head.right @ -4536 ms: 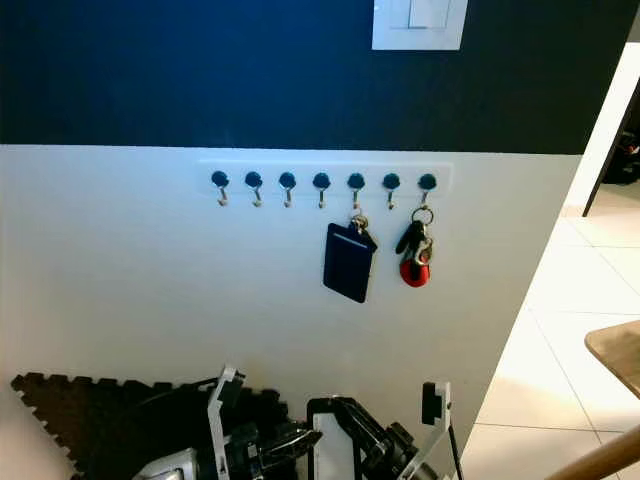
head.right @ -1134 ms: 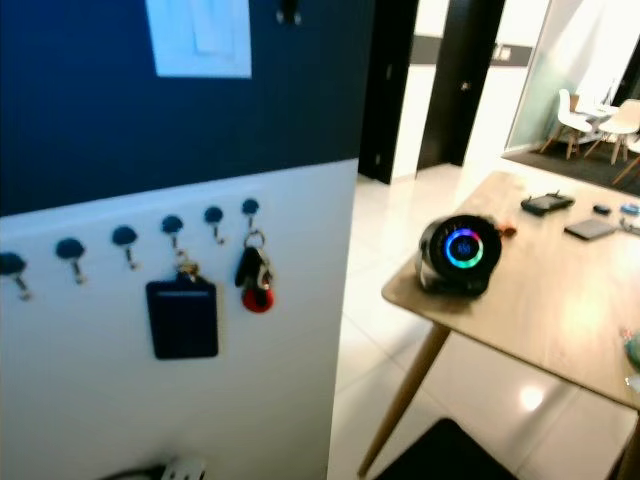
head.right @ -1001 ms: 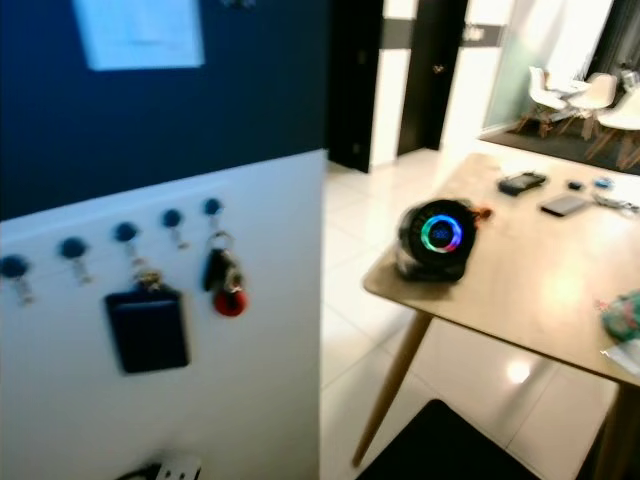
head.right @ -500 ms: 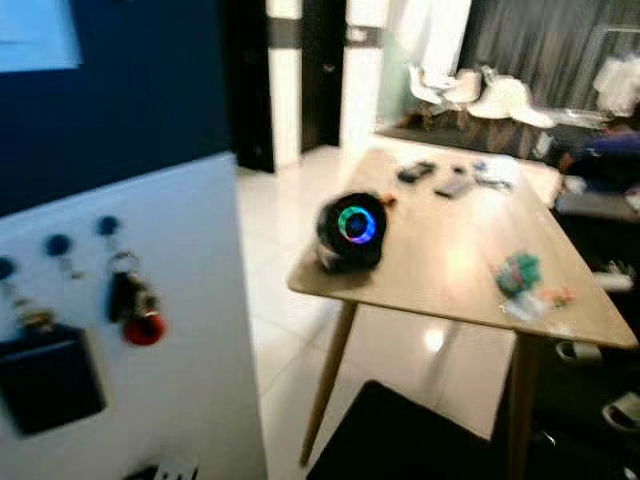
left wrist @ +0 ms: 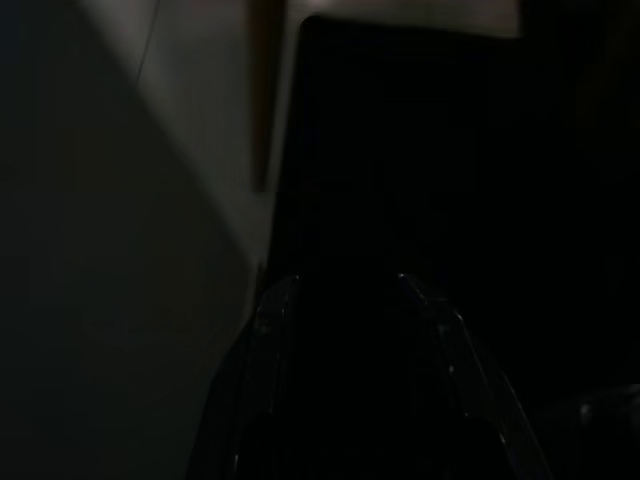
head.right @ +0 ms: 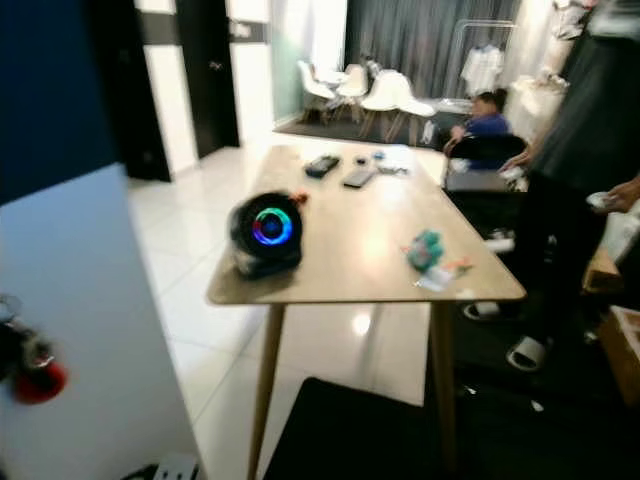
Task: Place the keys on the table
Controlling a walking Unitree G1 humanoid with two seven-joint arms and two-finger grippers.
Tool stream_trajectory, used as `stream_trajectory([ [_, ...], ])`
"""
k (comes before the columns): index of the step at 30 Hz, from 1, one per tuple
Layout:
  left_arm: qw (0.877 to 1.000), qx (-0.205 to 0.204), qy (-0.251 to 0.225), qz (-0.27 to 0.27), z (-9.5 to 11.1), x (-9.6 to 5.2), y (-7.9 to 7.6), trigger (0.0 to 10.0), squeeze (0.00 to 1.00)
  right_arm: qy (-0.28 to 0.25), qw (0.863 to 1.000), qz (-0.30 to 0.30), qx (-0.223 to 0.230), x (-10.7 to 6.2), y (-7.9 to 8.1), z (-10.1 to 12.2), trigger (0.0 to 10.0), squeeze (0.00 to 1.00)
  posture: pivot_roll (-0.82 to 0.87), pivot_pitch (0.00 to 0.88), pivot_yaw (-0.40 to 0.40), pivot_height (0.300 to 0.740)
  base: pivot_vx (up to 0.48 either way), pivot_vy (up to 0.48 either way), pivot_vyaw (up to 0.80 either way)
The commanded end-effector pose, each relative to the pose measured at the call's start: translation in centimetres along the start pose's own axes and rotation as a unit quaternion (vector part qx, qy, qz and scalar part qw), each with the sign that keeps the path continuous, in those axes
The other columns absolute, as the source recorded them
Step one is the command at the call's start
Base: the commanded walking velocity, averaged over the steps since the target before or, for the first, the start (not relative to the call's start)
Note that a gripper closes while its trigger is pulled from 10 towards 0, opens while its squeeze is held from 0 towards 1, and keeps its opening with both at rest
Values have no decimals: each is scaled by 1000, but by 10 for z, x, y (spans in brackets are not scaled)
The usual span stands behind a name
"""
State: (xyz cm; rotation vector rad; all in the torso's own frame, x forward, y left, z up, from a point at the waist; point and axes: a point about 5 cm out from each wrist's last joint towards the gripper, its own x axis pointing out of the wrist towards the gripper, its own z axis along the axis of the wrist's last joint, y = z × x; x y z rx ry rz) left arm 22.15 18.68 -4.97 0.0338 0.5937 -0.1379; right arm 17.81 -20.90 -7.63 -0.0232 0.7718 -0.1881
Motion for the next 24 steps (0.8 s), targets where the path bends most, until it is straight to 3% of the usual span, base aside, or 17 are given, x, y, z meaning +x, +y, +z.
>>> stream_trajectory([
  [1, 1000, 1, 6, 2, -4, -2, 2, 10000, 0, 2, 1000, 2, -2, 0, 1, 0, 10000, 0, 16, 35, 4, 740, 0, 0, -800],
  [8, 1000, -5, 4, 9, -4, -3, 3, 10000, 0, 5, 1000, 9, -8, 0, 4, -1, 10000, 0, 18, 35, 4, 740, 0, 0, -800],
  [17, 998, -45, -9, 45, 0, -2, 10, 10000, 0, -1, 1000, 26, -14, 0, 10, 0, 10000, 0, 21, 41, 7, 740, 0, 0, 0],
  [24, 999, -33, -11, 35, 1, -1, 7, 10000, 0, -1, 1000, 27, -12, 0, 10, -1, 10000, 0, 20, 43, 11, 740, 0, -464, 0],
])
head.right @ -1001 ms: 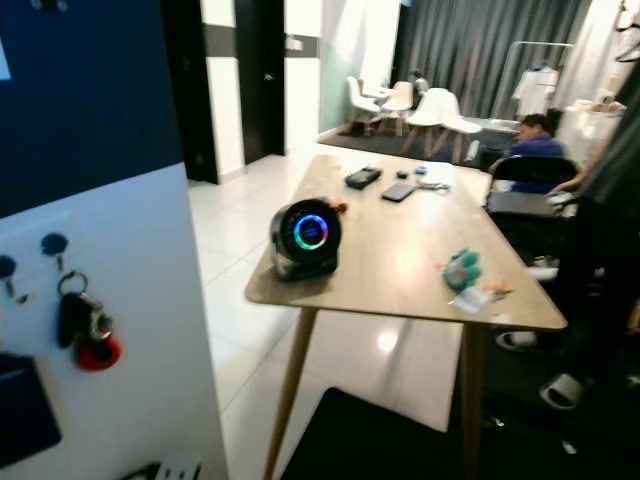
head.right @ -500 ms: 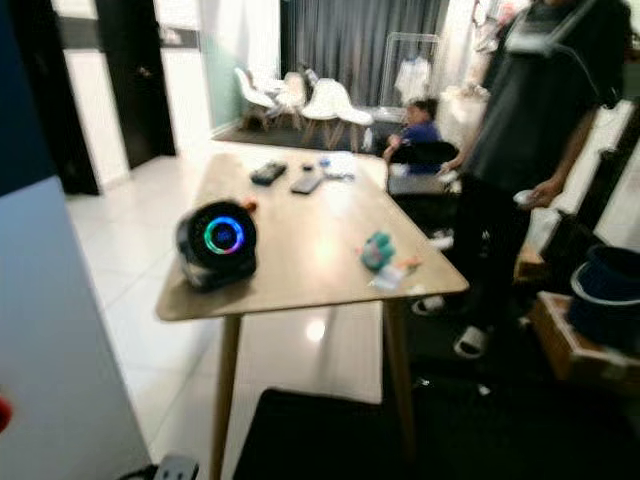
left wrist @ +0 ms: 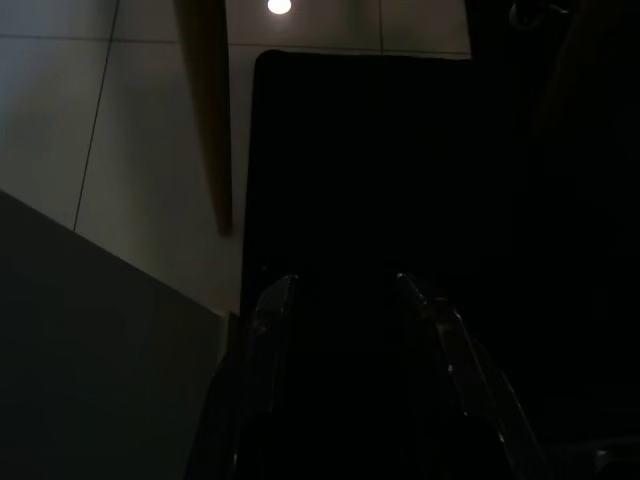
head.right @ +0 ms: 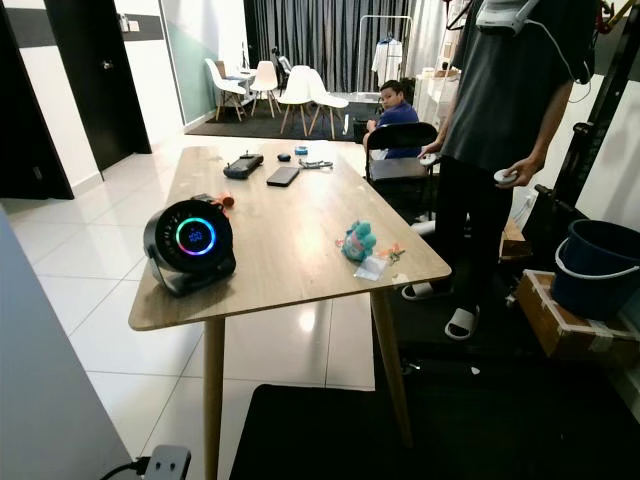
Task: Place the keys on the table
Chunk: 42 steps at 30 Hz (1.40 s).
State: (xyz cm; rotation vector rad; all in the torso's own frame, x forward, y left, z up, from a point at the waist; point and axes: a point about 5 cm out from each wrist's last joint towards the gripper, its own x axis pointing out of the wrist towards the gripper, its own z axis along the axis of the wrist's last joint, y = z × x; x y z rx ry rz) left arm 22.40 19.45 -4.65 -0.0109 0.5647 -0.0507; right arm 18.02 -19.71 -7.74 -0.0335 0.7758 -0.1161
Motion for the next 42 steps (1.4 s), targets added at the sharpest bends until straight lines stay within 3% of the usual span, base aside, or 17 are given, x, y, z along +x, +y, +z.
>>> stream_trajectory([
  [1, 1000, -1, 5, 0, -2, -1, -1, 10000, 0, -2, 1000, -3, 6, -1, -2, -1, 10000, 0, 20, 43, 11, 740, 0, -480, 0],
  [11, 1000, 5, 4, -6, -1, 0, -2, 10000, 0, 0, 1000, -3, 6, -2, -2, -3, 10000, 0, 20, 44, 12, 740, 0, -463, 0],
  [20, 999, 41, 11, -24, 0, 2, -6, 10000, 0, 2, 1000, -7, 10, -2, -3, -5, 10000, 0, 23, 47, 20, 740, 0, 0, 0],
  [34, 999, 30, 20, -15, 2, 4, -5, 10000, 0, 5, 1000, -9, 12, -4, -4, -8, 10000, 0, 21, 49, 23, 740, 0, 0, 0],
  [42, 1000, 18, 12, -11, 3, 4, -4, 10000, 0, 3, 1000, -5, 9, -3, -4, -6, 10000, 0, 21, 41, 19, 740, 354, 0, 0],
])
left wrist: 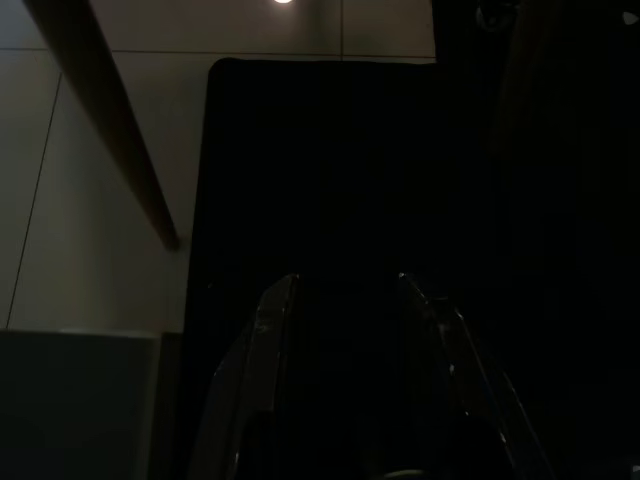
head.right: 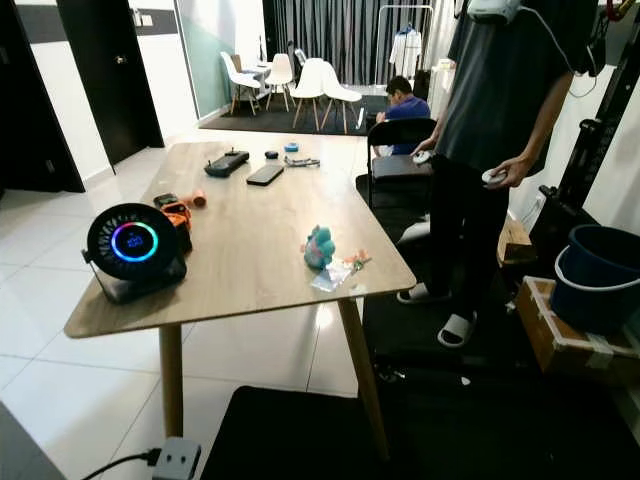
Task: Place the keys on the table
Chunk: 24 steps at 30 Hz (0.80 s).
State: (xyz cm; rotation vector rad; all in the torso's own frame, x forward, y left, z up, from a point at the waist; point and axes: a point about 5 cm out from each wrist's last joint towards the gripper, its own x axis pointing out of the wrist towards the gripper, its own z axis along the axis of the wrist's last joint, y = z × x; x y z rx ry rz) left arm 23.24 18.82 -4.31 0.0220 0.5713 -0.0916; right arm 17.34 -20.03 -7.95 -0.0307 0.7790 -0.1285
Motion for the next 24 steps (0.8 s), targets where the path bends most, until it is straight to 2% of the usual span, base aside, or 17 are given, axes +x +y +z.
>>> stream_trajectory([
  [1, 1000, -3, 8, 3, -4, -2, 2, 10000, 0, -1, 1000, 1, 6, 0, 0, 1, 10000, 0, 21, 39, 18, 740, 394, 0, 0],
  [6, 1000, -3, 10, 1, -4, -1, 1, 10000, 0, -7, 1000, 9, -10, 1, 1, 4, 10000, 0, 20, 35, 18, 740, 390, 0, 0],
  [13, 1000, -6, 10, -1, -4, -1, 0, 10000, 0, -7, 1000, 14, -22, 1, 2, 4, 10000, 0, 20, 33, 16, 740, 385, 0, 725],
  [16, 1000, -9, 11, 1, -5, -1, 1, 10000, 0, -2, 1000, 9, 7, 1, 2, 2, 10000, 0, 20, 32, 16, 740, 381, 0, 0],
  [20, 1000, -11, 7, 5, -4, -2, 2, 10000, 0, -2, 1000, 6, 2, 1, 1, 1, 10000, 0, 19, 37, 16, 740, 349, 0, 0],
  [24, 1000, -13, 1, 13, -4, -3, 5, 10000, 0, -2, 1000, 7, -7, 1, 0, 1, 10000, 0, 19, 41, 15, 740, 0, 0, 0],
])
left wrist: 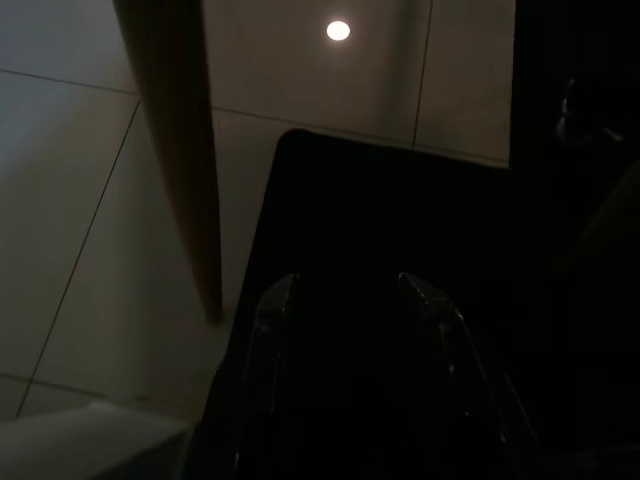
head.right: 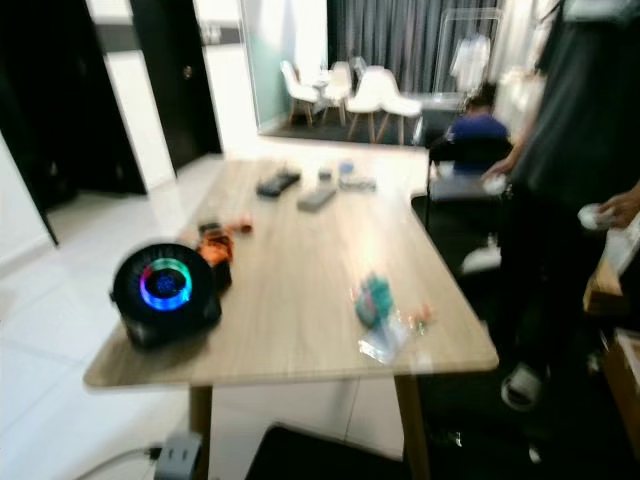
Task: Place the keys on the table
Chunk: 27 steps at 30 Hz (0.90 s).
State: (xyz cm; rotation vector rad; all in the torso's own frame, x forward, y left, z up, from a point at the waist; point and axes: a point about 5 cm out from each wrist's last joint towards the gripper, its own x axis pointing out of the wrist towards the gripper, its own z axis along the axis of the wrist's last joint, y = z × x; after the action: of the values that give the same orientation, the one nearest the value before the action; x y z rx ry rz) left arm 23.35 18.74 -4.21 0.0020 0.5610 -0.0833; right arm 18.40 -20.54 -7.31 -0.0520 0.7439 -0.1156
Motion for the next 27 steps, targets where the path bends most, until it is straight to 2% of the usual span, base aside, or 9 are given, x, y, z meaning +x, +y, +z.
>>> stream_trajectory([
  [1, 1000, 0, 12, 13, -7, -4, 6, 10000, 0, 17, 1000, 7, 2, -4, 5, -11, 10000, 0, 21, 42, 14, 740, 0, 0, 0],
  [16, 1000, 8, 3, 4, -10, -8, 10, 10000, 0, 15, 1000, 3, 12, -4, 5, -11, 10000, 0, 23, 48, 16, 740, 0, 0, 0],
  [20, 999, 31, -14, -18, -7, -9, 9, 10000, 0, 10, 997, -72, 37, -9, -24, -15, 10000, 0, 24, 50, 19, 740, 0, 0, 0],
  [21, 999, 31, -14, -18, -7, -9, 9, 10000, 0, 10, 997, -72, 37, -9, -24, -15, 10000, 0, 24, 50, 19, 740, 0, 0, 0],
  [23, 998, 55, -18, -30, -7, -11, 9, 10000, 0, 10, 987, -151, 53, -16, -53, -21, 10000, 0, 25, 51, 19, 740, 0, 0, 0],
  [24, 998, 55, -18, -30, -7, -11, 9, 10000, 0, 10, 987, -151, 53, -16, -53, -21, 10000, 0, 25, 51, 19, 740, 0, 0, 0],
  [25, 997, 59, -19, -34, -8, -12, 9, 10000, 0, 5, 980, -191, 62, -22, -69, -23, 10000, 0, 25, 54, 21, 740, 0, 0, 0],
  [26, 997, 60, -26, -38, -8, -14, 8, 10000, 0, -9, 964, -256, 78, -32, -97, -25, 10000, 0, 24, 55, 22, 740, 0, 0, 0],
  [27, 997, 60, -28, -39, -8, -14, 8, 10000, 0, -13, 959, -270, 81, -35, -103, -25, 10000, 0, 24, 55, 22, 740, 0, 0, 0],
])
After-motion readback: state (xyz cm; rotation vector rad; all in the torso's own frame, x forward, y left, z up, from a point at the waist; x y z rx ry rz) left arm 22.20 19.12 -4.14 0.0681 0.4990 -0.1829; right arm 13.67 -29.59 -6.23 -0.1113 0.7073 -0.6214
